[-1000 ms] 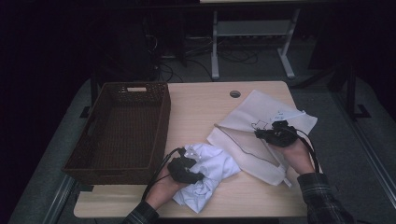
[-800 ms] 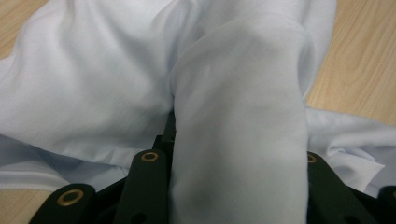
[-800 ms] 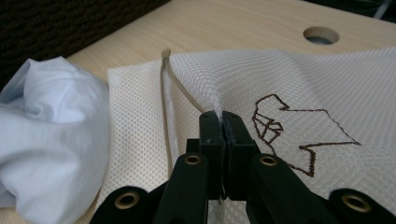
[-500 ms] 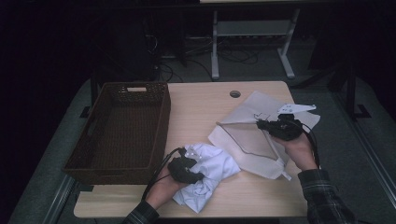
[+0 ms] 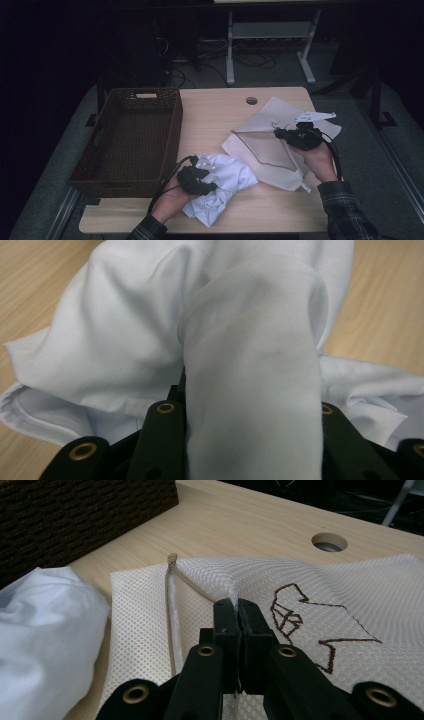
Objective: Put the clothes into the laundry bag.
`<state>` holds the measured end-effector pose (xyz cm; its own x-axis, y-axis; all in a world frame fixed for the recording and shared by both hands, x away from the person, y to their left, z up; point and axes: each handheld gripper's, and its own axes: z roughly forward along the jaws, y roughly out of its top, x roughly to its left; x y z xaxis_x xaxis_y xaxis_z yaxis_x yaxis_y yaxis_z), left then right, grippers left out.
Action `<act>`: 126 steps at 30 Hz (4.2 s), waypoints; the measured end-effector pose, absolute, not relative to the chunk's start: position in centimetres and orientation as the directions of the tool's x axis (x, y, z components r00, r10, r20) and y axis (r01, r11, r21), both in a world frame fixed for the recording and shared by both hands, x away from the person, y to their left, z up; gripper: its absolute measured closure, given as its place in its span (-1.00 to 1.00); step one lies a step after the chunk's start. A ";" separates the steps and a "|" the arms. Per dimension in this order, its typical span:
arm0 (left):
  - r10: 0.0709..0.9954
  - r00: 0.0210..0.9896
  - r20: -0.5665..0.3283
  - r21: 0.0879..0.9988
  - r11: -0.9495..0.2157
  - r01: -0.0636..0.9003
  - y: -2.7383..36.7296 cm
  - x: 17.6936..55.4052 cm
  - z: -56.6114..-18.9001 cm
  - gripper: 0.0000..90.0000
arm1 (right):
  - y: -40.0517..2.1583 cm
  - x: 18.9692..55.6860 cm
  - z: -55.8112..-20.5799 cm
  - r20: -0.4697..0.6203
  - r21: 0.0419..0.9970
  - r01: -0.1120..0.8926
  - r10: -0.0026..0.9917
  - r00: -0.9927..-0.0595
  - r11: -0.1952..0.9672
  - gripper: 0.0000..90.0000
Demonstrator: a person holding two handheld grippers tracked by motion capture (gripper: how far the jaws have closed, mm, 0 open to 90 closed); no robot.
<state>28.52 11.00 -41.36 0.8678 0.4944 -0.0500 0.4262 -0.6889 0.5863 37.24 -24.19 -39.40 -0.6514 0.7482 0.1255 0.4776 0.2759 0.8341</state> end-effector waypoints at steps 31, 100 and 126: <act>0.425 0.905 -0.011 0.619 -0.708 0.340 7.5 29.8 -39.5 0.47 | -21.6 36.2 -39.4 0.126 0.825 0.450 0.667 -0.735 0.340 0.94; 0.446 0.892 0.070 0.599 -0.734 0.320 4.4 32.8 -41.0 0.49 | -16.9 35.0 -38.6 0.106 0.835 0.385 0.572 -0.813 0.393 0.94; 0.559 0.827 0.055 0.601 -0.681 0.419 2.5 36.1 -41.4 0.48 | -17.3 35.2 -38.4 0.112 0.838 0.396 0.591 -0.799 0.375 0.94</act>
<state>36.09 2.54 -41.44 0.8274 0.5589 0.0555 0.4194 -0.6806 0.6008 35.16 -17.35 -38.45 -0.7987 0.5911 0.1122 0.3955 0.3753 0.8383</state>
